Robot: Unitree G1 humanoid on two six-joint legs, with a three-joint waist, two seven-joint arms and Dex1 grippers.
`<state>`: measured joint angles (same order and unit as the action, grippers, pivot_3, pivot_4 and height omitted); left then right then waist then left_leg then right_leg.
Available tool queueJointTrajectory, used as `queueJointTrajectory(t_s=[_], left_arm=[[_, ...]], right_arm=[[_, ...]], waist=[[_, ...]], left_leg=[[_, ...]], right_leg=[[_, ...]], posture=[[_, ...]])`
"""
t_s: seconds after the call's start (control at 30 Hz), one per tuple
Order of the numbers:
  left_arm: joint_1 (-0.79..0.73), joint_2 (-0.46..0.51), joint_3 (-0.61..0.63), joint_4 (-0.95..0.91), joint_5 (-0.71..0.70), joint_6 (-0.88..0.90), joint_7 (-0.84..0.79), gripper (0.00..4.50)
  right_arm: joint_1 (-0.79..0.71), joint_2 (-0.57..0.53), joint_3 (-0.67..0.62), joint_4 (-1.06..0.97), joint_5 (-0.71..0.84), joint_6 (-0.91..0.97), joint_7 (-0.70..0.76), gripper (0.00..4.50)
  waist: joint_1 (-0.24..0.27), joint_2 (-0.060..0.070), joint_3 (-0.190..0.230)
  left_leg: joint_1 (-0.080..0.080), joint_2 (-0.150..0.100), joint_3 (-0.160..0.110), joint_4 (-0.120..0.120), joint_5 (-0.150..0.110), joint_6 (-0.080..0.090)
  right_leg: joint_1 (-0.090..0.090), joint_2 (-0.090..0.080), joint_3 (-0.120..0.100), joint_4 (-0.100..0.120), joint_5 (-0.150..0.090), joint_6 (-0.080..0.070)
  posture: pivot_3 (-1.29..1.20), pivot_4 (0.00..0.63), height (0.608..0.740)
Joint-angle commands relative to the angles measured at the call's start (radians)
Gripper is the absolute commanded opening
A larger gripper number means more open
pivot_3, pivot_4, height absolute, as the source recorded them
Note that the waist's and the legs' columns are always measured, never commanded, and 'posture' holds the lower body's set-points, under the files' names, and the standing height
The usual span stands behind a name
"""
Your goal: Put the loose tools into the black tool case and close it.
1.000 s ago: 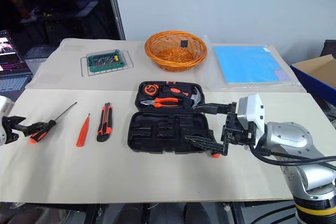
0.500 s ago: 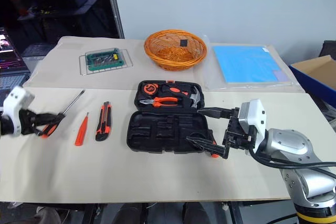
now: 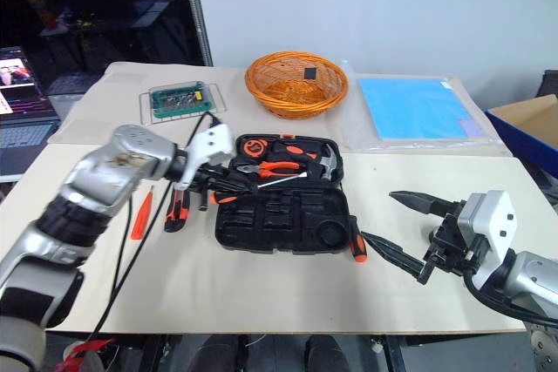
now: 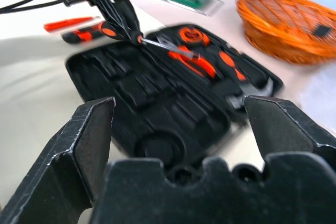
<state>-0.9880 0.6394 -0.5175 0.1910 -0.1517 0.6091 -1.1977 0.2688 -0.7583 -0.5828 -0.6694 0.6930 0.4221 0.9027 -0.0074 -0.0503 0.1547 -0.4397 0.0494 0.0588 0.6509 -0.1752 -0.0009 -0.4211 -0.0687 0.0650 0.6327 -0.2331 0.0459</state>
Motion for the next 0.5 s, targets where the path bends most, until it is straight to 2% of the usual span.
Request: queueJointTrajectory(t_s=[0.03, 0.3, 0.5], left_arm=[[-0.058, -0.042, -0.046, 0.089, 0.093, -0.083, -0.019, 0.68], [-0.129, -0.165, -0.094, 0.373, 0.258, -0.308, 0.007, 0.68], [-0.144, -0.19, -0.094, 0.456, 0.332, -0.429, -0.002, 0.68]], right_arm=[[0.025, -0.003, -0.062, -0.046, 0.03, -0.008, -0.01, 4.5], [0.057, -0.009, -0.085, -0.064, 0.042, 0.0, -0.02, 4.5], [0.05, -0.02, -0.073, -0.079, 0.054, 0.008, -0.046, 4.5]], waist=[[-0.003, 0.0, 0.0], [-0.001, 0.0, 0.0], [0.006, 0.0, 0.0]], left_leg=[[0.0, 0.0, 0.0, 0.0, 0.0, 0.0], [-0.001, -0.001, -0.001, 0.001, 0.0, 0.0], [-0.001, -0.001, -0.001, 0.001, 0.0, 0.0]], right_leg=[[0.0, 0.0, 0.0, 0.0, 0.0, 0.0], [0.001, 0.0, 0.001, -0.001, -0.001, 0.002], [0.001, 0.0, 0.001, -0.001, -0.001, 0.002]], posture=[[0.0, 0.15, 0.74], [0.0, 0.15, 0.74], [0.0, 0.15, 0.74]])
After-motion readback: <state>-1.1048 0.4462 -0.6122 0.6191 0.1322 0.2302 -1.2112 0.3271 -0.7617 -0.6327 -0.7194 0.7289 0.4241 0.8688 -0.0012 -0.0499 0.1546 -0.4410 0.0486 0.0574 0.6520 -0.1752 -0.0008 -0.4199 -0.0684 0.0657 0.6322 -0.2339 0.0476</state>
